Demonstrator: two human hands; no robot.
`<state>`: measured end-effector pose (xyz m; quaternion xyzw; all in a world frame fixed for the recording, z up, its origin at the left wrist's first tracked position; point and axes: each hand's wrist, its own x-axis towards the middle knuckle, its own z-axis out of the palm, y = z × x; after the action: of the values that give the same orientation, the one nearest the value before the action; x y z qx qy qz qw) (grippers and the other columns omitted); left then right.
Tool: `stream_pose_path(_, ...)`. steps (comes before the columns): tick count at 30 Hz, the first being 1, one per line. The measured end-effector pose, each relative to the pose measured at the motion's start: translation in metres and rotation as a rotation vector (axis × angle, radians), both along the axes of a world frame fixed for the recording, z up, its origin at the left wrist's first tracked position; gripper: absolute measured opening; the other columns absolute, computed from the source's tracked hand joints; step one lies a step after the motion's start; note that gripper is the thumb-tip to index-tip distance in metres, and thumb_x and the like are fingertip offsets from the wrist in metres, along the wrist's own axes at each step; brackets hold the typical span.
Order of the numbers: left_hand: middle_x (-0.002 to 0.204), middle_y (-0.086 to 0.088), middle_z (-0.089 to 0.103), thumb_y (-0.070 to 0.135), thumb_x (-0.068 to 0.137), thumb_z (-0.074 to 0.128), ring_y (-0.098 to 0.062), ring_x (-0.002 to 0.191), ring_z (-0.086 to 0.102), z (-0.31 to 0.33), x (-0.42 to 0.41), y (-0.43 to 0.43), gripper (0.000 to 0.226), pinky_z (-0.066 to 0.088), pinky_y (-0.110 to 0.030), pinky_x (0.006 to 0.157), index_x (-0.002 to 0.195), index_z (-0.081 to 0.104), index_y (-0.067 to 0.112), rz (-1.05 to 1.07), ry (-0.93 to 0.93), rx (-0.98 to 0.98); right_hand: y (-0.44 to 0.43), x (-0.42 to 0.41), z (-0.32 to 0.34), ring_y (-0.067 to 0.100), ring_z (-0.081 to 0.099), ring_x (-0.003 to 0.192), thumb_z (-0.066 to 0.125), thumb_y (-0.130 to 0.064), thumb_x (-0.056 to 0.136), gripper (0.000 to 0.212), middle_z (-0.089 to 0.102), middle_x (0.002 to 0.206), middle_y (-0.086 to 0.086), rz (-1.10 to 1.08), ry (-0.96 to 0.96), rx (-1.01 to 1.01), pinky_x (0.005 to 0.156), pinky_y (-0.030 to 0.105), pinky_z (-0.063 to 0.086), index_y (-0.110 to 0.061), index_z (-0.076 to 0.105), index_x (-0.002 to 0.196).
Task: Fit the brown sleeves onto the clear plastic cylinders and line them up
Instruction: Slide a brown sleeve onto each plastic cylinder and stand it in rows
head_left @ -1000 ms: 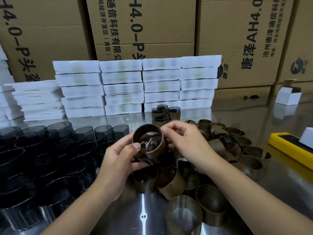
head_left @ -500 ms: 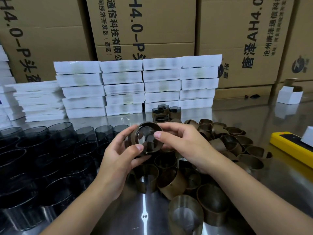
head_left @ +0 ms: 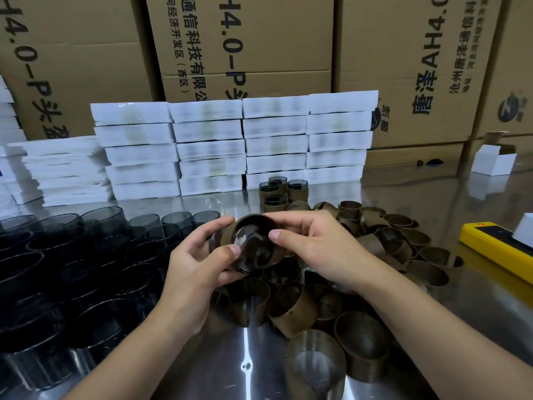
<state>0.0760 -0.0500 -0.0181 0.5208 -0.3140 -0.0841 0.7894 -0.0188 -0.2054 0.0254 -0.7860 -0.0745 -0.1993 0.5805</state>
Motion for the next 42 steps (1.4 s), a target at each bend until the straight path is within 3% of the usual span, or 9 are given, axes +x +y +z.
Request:
stream_pose_path(8,0.105,-0.014,0.072,0.024,0.052,0.073,-0.031,0.092,0.072,0.003,-0.001,-0.001,0.069,0.058,-0.037,0.064,0.119,0.062,0.010,-0.110,0.073,-0.032,0.000,0.002,0.000,0.004,0.065,0.095,0.058,0.003,0.088,0.032,0.072,0.098,-0.006,0.027,-0.075,0.011,0.089,0.022,0.052,-0.022,0.066,0.107)
stream_pose_path(12,0.114,-0.019,0.068,0.027,0.048,0.085,-0.030,0.098,0.070,0.009,-0.003,0.000,0.072,0.058,-0.038,0.070,0.115,0.067,0.008,-0.334,0.190,-0.052,-0.003,0.001,0.002,-0.001,0.066,0.077,0.071,-0.040,0.074,0.013,0.073,0.085,-0.012,-0.044,-0.129,0.036,0.071,0.014,0.052,-0.035,0.074,0.085)
stream_pose_path(16,0.120,-0.019,0.066,0.037,0.053,0.087,-0.030,0.106,0.067,0.011,-0.006,0.003,0.067,0.057,-0.039,0.077,0.112,0.071,0.010,-0.494,0.230,-0.088,-0.001,0.007,-0.003,-0.007,0.057,0.068,0.048,-0.082,0.067,0.044,0.062,0.067,-0.016,-0.125,-0.002,-0.117,0.070,0.017,0.047,-0.044,0.069,0.073)
stream_pose_path(23,0.109,-0.010,0.073,0.066,0.066,0.060,-0.023,0.098,0.071,0.012,-0.015,-0.006,0.054,0.059,-0.033,0.066,0.093,0.079,0.023,-0.314,0.256,0.052,0.003,0.011,-0.008,0.009,0.064,0.078,0.033,-0.090,0.061,0.084,0.067,0.081,0.000,-0.185,0.123,-0.236,0.085,0.042,0.052,-0.018,0.066,0.088)
stream_pose_path(28,0.099,-0.006,0.075,0.070,0.065,0.045,-0.020,0.091,0.073,0.007,-0.018,-0.012,0.053,0.058,-0.031,0.062,0.085,0.078,0.034,-0.154,0.147,0.084,0.011,0.012,-0.013,-0.021,0.054,0.081,0.025,-0.085,0.067,0.071,0.064,0.090,-0.030,-0.175,0.136,-0.137,0.086,0.018,0.039,-0.039,0.063,0.106)
stream_pose_path(31,0.095,-0.007,0.076,0.070,0.067,0.040,-0.023,0.087,0.073,0.003,-0.019,-0.015,0.054,0.058,-0.032,0.059,0.083,0.078,0.034,-0.083,0.114,0.080,0.012,0.011,-0.013,-0.038,0.038,0.085,0.027,-0.076,0.072,0.078,0.050,0.089,-0.043,-0.146,0.105,-0.089,0.083,-0.002,0.027,-0.027,0.056,0.125)
stream_pose_path(33,0.094,-0.008,0.076,0.072,0.070,0.039,-0.025,0.084,0.074,0.001,-0.019,-0.015,0.056,0.058,-0.032,0.058,0.085,0.078,0.034,-0.047,0.078,0.081,0.011,0.011,-0.013,-0.031,0.047,0.086,0.029,-0.065,0.084,0.060,0.058,0.090,-0.028,-0.135,0.096,-0.078,0.075,-0.007,0.031,-0.019,0.058,0.111)
stream_pose_path(36,0.091,-0.010,0.076,0.077,0.080,0.035,-0.026,0.083,0.074,-0.001,-0.017,-0.014,0.060,0.058,-0.031,0.059,0.089,0.076,0.034,0.027,0.038,0.070,0.011,0.010,-0.013,0.008,0.060,0.100,0.030,-0.055,0.093,0.046,0.066,0.111,0.004,-0.139,0.123,-0.104,0.081,0.011,0.045,-0.025,0.059,0.113)
stream_pose_path(42,0.083,-0.006,0.076,0.065,0.087,0.029,-0.021,0.079,0.074,-0.005,-0.015,-0.015,0.057,0.059,-0.032,0.061,0.084,0.078,0.037,0.099,-0.028,0.076,0.015,0.006,-0.010,0.018,0.063,0.102,0.027,-0.053,0.096,0.050,0.067,0.115,0.005,-0.100,0.203,-0.103,0.078,0.012,0.047,-0.022,0.062,0.111)
